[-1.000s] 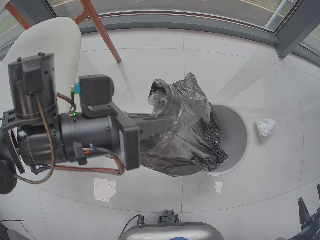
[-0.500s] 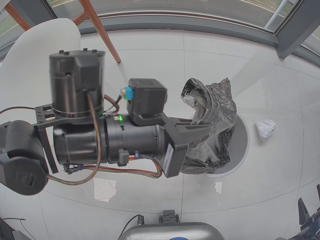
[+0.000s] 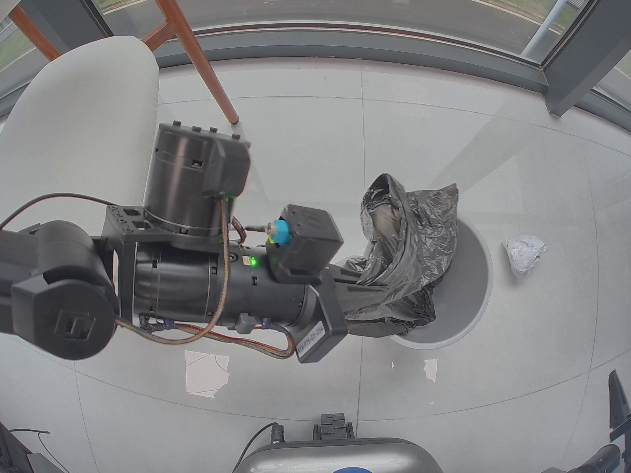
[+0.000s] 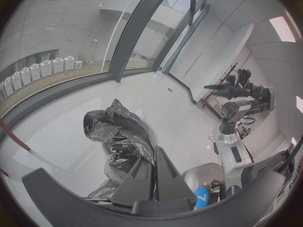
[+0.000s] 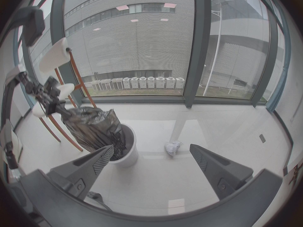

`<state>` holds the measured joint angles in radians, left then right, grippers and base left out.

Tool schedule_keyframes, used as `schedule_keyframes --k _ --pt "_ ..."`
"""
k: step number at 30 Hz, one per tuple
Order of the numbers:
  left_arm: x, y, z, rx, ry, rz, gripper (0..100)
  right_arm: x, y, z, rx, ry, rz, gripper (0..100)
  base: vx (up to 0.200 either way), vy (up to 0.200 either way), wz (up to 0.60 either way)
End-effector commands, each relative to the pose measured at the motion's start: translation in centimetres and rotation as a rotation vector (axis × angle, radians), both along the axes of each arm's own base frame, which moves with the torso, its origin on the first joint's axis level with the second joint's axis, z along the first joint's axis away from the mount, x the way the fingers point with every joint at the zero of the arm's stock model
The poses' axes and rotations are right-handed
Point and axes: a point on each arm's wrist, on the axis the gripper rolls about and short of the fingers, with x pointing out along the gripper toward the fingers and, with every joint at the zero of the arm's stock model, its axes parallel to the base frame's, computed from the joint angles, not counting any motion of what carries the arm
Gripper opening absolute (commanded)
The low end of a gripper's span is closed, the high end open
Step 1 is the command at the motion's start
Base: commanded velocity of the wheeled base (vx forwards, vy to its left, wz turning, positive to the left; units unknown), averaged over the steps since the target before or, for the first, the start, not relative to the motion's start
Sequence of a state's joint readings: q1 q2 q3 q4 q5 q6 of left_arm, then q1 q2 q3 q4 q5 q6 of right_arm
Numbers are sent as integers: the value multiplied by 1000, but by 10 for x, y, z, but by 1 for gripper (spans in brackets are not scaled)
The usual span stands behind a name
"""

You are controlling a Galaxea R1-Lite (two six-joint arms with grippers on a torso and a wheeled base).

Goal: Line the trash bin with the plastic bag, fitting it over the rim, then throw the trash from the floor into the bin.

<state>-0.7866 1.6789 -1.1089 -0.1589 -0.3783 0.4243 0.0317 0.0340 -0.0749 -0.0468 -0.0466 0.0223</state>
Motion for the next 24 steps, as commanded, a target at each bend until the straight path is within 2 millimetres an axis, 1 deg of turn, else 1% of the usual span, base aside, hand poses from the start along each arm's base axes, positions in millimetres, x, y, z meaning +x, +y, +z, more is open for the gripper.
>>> schedule_keyframes --k 1,2,4,5,6,7,8,9,12,13,17,18,19,20,21,24 --pt "20 3 -1 77 -51 79 0 7 -6 54 104 -19 249 100 0 0 0" --pt "23 1 1 85 -64 82 0 7 -7 66 121 -30 370 100 0 0 0" --pt "28 -3 7 95 -105 90 0 19 -4 85 198 30 500 100 0 0 0" --pt "30 -4 8 100 -114 89 0 22 -2 90 225 50 526 100 0 0 0" --pt "33 -7 12 114 -137 80 0 35 6 108 327 123 592 100 0 0 0" --pt "34 -8 13 114 -142 79 0 38 9 113 345 140 601 100 0 0 0" --pt "35 -9 18 121 -155 74 0 49 18 126 388 189 626 100 0 0 0" --pt "36 -10 19 127 -160 72 0 59 26 133 403 229 626 100 0 0 0" --pt "35 -9 20 146 -165 84 0 90 50 136 383 352 584 100 0 0 0" --pt "35 -9 21 150 -168 92 0 98 55 137 377 371 572 100 0 0 0" --pt "31 -10 21 165 -178 127 0 142 84 157 370 442 549 100 0 0 0" --pt "29 -11 22 167 -180 136 0 159 92 160 365 480 525 100 0 0 0" --pt "29 -11 23 166 -181 145 0 170 97 161 362 508 507 100 0 0 0" --pt "29 -10 24 164 -181 150 0 174 98 162 361 517 503 100 0 0 0" --pt "29 -11 26 151 -176 165 0 191 106 166 357 562 498 100 0 0 0" --pt "25 -16 32 121 -163 170 0 211 118 173 344 634 508 100 0 0 0"
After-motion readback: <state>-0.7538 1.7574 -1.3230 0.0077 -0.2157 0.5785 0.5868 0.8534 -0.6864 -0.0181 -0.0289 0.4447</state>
